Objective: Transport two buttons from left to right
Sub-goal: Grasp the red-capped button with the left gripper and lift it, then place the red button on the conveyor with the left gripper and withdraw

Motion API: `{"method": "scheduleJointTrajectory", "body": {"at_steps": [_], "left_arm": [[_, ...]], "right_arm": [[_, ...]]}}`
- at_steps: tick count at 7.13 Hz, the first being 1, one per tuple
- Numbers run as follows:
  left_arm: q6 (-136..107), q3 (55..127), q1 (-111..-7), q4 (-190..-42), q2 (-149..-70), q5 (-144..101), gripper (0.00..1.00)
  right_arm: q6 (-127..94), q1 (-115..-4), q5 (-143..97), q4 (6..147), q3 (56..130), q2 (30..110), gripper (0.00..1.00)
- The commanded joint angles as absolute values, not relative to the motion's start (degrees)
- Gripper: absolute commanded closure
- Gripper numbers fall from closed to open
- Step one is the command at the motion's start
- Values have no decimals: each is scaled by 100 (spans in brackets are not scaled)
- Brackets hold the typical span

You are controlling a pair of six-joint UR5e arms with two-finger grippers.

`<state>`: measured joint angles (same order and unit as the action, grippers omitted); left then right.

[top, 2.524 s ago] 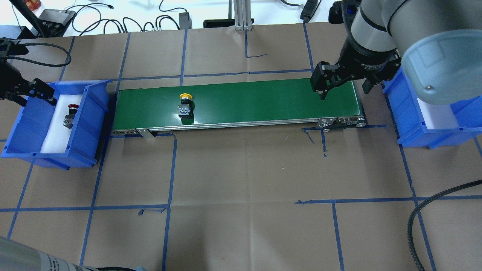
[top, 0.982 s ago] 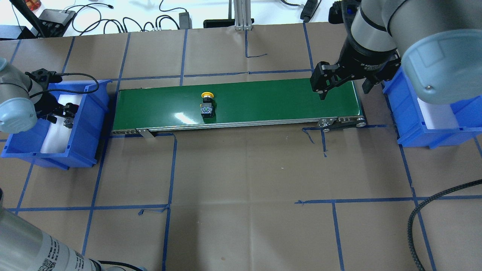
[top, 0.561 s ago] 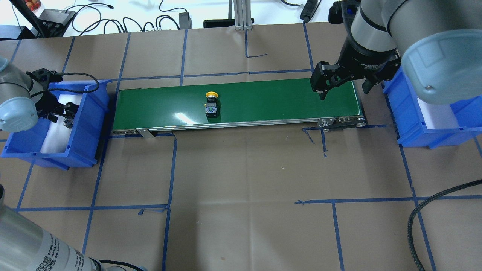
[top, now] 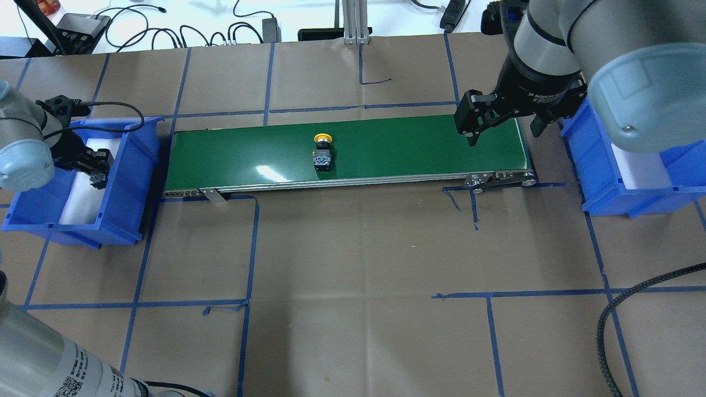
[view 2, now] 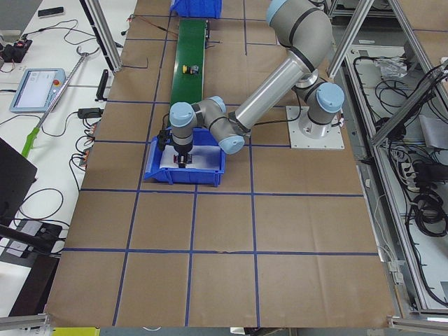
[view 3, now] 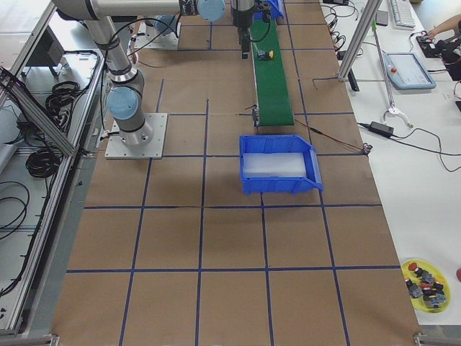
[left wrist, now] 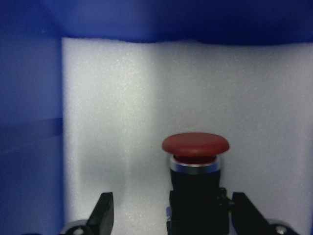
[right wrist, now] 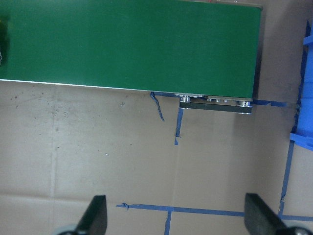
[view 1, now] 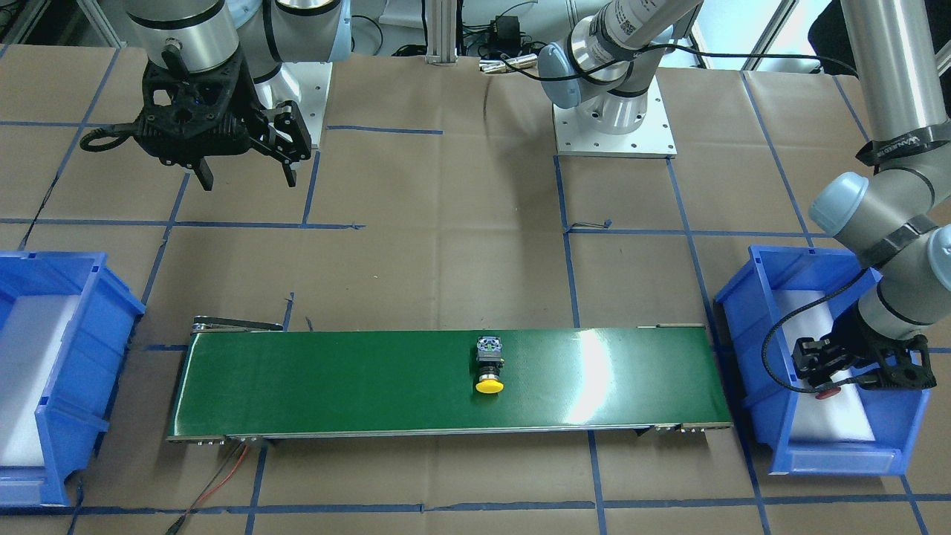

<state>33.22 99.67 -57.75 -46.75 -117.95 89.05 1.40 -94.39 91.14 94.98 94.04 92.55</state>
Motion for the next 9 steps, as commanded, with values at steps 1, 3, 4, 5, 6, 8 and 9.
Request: {"method": "scheduleJointTrajectory", "body": {"at_steps": [1,3,4,5,6,8,9], "left_arm": [[3322,9958,-5783,-4667,-11708,8729,87],[3322,9688,-5792,-4832,-11506,8736,100],[3331,9390,-5783,-5721,-11200,8745,100],[3348,9117,-5757,-6513,-10875,8754,100],[3366,8932,-5774,-7087,-10628,8780,100],[3366,8781,-5809,-7584,-10468,8798,100],[3305,8780,-6062,-7585,-10416,8798,100]], "right_arm": [[141,-9439,9114,9501,9404,9255,0],[141,-9439,9114,9501,9404,9255,0],[141,-9439,9114,9501,9404,9255,0],[141,-9439,9114,9501,9404,9255,0],[141,-9439,9114,9501,9404,9255,0],[141,-9439,9114,9501,9404,9255,0],[141,-9439,9114,9501,9404,9255,0]]}}
